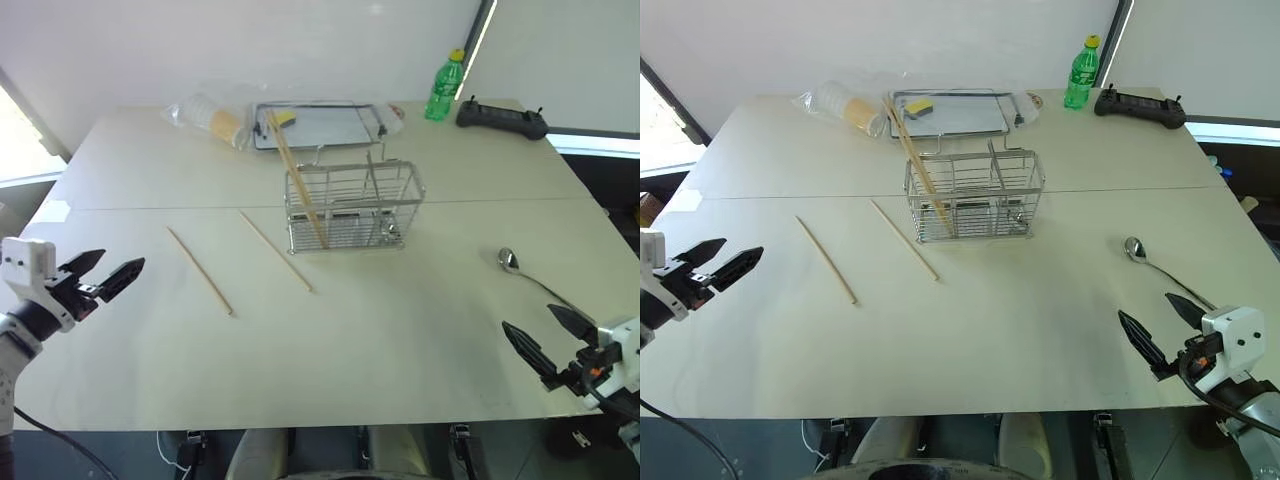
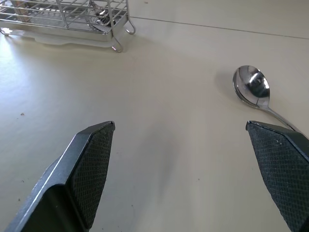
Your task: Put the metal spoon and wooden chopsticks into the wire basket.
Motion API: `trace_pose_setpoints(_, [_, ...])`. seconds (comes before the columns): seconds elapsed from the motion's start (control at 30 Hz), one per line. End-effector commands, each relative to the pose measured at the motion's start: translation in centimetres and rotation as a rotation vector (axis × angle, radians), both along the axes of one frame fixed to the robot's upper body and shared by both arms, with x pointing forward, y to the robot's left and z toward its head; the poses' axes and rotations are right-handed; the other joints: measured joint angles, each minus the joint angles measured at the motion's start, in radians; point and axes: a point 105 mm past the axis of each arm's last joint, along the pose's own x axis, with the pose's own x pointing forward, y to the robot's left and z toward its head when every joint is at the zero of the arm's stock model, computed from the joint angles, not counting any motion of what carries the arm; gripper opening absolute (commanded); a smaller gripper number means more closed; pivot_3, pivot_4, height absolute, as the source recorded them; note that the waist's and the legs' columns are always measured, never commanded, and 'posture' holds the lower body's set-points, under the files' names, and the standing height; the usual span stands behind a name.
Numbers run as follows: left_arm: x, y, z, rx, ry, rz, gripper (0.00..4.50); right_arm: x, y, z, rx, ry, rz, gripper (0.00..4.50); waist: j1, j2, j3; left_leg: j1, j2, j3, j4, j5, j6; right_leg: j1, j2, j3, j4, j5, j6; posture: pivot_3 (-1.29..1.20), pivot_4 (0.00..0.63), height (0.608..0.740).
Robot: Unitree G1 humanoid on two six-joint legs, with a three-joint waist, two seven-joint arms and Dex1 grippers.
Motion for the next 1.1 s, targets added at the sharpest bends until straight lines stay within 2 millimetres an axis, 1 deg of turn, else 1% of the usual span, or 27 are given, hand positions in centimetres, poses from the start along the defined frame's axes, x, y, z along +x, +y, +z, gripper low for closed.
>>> trace_pose_setpoints(0.03, [0.2, -0.3, 1.0, 0.053, -0.025, -0.022, 4.42, 0.0, -0.4, 0.7, -0.015, -0.038, -0.011, 4.5, 0.0, 0.0, 0.0, 0.0, 0.0, 0.0, 0.0, 0.0, 0.0, 0.0, 0.0, 0.0, 0.0, 0.0, 0.0, 0.0, 0.15, 0.709])
trace_pose_setpoints(0.63, [0.5, -0.9, 1.1, 0.05, -0.031, -0.044, 4.42, -0.1, -0.7, 0.9, -0.029, -0.042, -0.021, 4.5, 0.0, 0.0, 0.0, 0.0, 0.0, 0.0, 0.0, 0.001, 0.001, 0.0, 0.0, 0.0, 0.0, 0.0, 0.0, 0.0, 0.15, 0.709])
trace_pose_setpoints(0.8, [0.7, -1.6, 1.2, 0.051, -0.037, -0.067, 4.42, 0.0, -0.9, 0.8, -0.035, -0.035, -0.018, 4.5, -0.001, 0.0, 0.0, 0.0, 0.0, 0.0, 0.0, 0.001, 0.002, 0.0, 0.001, 0.0, 0.0, 0.001, -0.002, 0.0, 0.15, 0.709])
trace_pose_setpoints(0.87, [0.8, -2.3, 1.8, 0.036, -0.049, -0.088, 4.42, 0.3, -1.0, 1.0, -0.043, -0.037, -0.014, 4.5, 0.0, 0.0, 0.0, 0.0, 0.0, 0.001, 0.0, 0.002, 0.003, 0.0, 0.001, 0.0, 0.0, 0.001, -0.002, 0.0, 0.15, 0.709])
trace_pose_setpoints(0.93, [0.8, -3.5, 2.1, 0.025, -0.046, -0.14, 4.42, 0.5, -1.1, 1.3, -0.056, -0.043, -0.009, 4.5, 0.0, 0.0, 0.0, 0.0, 0.0, 0.001, 0.0, 0.001, 0.002, 0.0, 0.001, 0.0, 0.0, 0.001, -0.001, 0.0, 0.15, 0.709])
trace_pose_setpoints(1.0, [0.6, -5.5, 2.5, 0.009, -0.028, -0.231, 4.42, 0.7, -1.4, 1.5, -0.076, -0.044, -0.001, 4.5, 0.0, 0.0, 0.0, 0.001, 0.0, 0.002, 0.001, 0.002, 0.003, 0.0, 0.001, 0.0, 0.0, 0.001, -0.001, 0.0, 0.15, 0.709])
trace_pose_setpoints(1.1, [0.0, -9.5, 3.5, 0.0, -0.001, -0.417, 4.42, 1.3, -2.0, 2.0, -0.123, -0.039, 0.015, 4.5, 0.0, -0.001, 0.0, 0.001, 0.0, 0.005, 0.001, 0.002, 0.003, 0.001, 0.001, 0.0, 0.001, 0.001, -0.002, 0.0, 0.15, 0.709])
